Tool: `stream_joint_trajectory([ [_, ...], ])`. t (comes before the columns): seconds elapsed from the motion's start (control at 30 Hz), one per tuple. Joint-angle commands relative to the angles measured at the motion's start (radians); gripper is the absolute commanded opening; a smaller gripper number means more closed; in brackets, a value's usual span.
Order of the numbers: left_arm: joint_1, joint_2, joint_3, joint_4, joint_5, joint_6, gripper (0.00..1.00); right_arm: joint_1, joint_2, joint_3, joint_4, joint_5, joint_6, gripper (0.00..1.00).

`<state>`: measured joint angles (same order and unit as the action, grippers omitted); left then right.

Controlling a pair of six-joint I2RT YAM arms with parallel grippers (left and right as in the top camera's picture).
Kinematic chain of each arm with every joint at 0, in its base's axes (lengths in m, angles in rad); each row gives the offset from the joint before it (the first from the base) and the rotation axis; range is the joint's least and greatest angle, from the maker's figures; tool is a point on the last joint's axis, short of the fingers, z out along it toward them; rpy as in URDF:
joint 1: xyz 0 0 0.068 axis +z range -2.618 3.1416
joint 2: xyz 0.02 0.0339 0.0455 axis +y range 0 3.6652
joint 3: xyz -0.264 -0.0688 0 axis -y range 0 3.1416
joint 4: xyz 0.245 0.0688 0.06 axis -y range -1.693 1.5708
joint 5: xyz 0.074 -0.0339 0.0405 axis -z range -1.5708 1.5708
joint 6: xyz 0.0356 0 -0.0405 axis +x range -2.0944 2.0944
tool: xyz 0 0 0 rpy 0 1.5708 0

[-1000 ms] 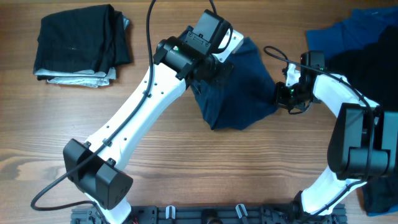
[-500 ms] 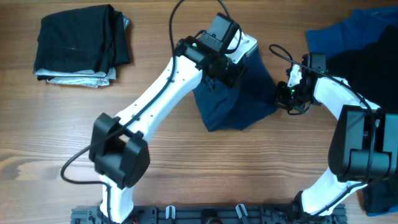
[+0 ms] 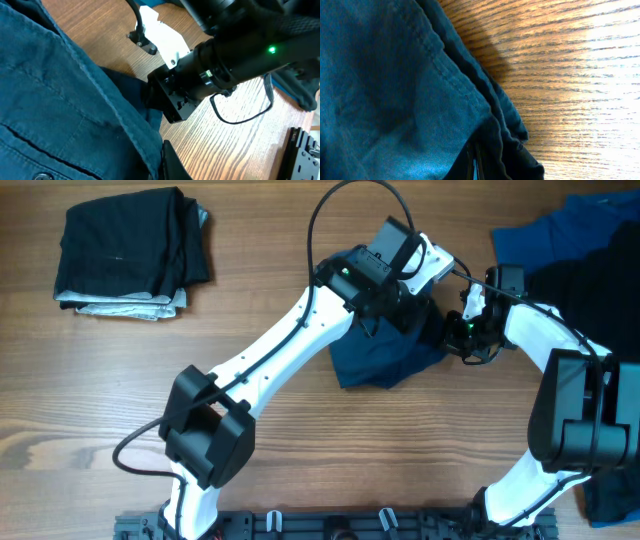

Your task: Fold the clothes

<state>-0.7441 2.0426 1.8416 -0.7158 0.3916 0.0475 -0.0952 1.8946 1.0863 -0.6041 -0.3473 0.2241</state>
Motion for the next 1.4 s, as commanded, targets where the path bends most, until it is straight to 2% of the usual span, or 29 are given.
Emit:
stream_joint_trajectory([
  [0.0, 0.002, 0.053, 0.027, 0.025, 0.016, -0.003, 0.04, 0.002, 0.047, -0.048, 0.002, 0.073, 0.012, 0.04],
  [0.3, 0.002, 0.139, 0.027, 0.105, 0.016, -0.034, 0.04, 0.002, 0.047, -0.048, 0.003, 0.073, 0.014, 0.05],
  [0.33, 0.002, 0.14, 0.027, 0.108, 0.016, -0.034, 0.11, 0.002, 0.047, -0.046, 0.007, 0.063, 0.014, 0.04],
  [0.37, 0.002, 0.144, 0.027, 0.108, 0.016, -0.034, 0.38, 0.001, 0.044, -0.037, 0.009, 0.053, 0.013, 0.04],
  [0.43, 0.003, 0.144, 0.027, 0.105, 0.016, -0.033, 0.49, -0.015, 0.015, 0.026, -0.04, 0.047, -0.01, 0.04],
  [0.47, 0.007, 0.143, 0.027, 0.103, 0.016, -0.033, 0.58, -0.032, -0.016, 0.085, -0.095, 0.048, -0.024, 0.04],
  [0.5, 0.015, 0.142, 0.027, 0.101, 0.016, -0.034, 0.72, -0.057, -0.063, 0.172, -0.174, 0.047, -0.033, 0.09],
  [0.53, 0.023, 0.142, 0.027, 0.1, 0.016, -0.034, 0.76, -0.081, -0.113, 0.257, -0.248, 0.039, -0.039, 0.15],
  [0.6, 0.039, 0.142, 0.027, 0.1, 0.018, -0.034, 0.79, -0.117, -0.193, 0.375, -0.335, 0.032, -0.04, 0.33],
  [0.63, 0.048, 0.142, 0.027, 0.1, 0.02, -0.035, 0.8, -0.138, -0.244, 0.438, -0.379, 0.037, -0.04, 0.51],
  [0.67, 0.057, 0.142, 0.027, 0.101, 0.02, -0.037, 0.8, -0.151, -0.283, 0.477, -0.403, 0.042, -0.041, 0.65],
  [0.7, 0.069, 0.142, 0.027, 0.101, 0.02, -0.037, 0.8, -0.165, -0.329, 0.51, -0.419, 0.045, -0.042, 0.73],
  [0.77, 0.094, 0.142, 0.027, 0.103, 0.02, -0.038, 0.81, -0.172, -0.404, 0.526, -0.438, 0.042, -0.047, 0.76],
  [0.83, 0.127, 0.142, 0.027, 0.111, 0.019, -0.052, 0.81, -0.172, -0.449, 0.526, -0.476, 0.024, -0.074, 0.73],
  [0.9, 0.159, 0.142, 0.027, 0.124, 0.019, -0.053, 0.7, -0.171, -0.457, 0.526, -0.533, -0.008, -0.11, 0.62],
  [1.0, 0.205, 0.145, 0.027, 0.153, 0.019, -0.053, 0.48, -0.171, -0.435, 0.497, -0.602, -0.058, -0.15, 0.36],
  [1.03, 0.213, 0.146, 0.027, 0.156, 0.019, -0.053, 0.46, -0.171, -0.428, 0.478, -0.608, -0.058, -0.15, 0.32],
  [1.07, 0.226, 0.146, 0.027, 0.156, 0.019, -0.053, 0.45, -0.171, -0.417, 0.432, -0.606, -0.058, -0.158, 0.24],
  [1.1, 0.23, 0.146, 0.027, 0.156, 0.019, -0.053, 0.46, -0.171, -0.412, 0.4, -0.596, -0.069, -0.171, 0.2],
  [1.23, 0.231, 0.161, 0.027, 0.168, 0.006, -0.052, 0.45, -0.161, -0.385, 0.192, -0.447, -0.362, -0.313, 0.09],
  [1.37, 0.231, 0.205, 0.027, 0.183, 0.0, -0.052, 0.36, -0.111, -0.332, 0.076, -0.34, -0.367, -0.3, 0.04],
])
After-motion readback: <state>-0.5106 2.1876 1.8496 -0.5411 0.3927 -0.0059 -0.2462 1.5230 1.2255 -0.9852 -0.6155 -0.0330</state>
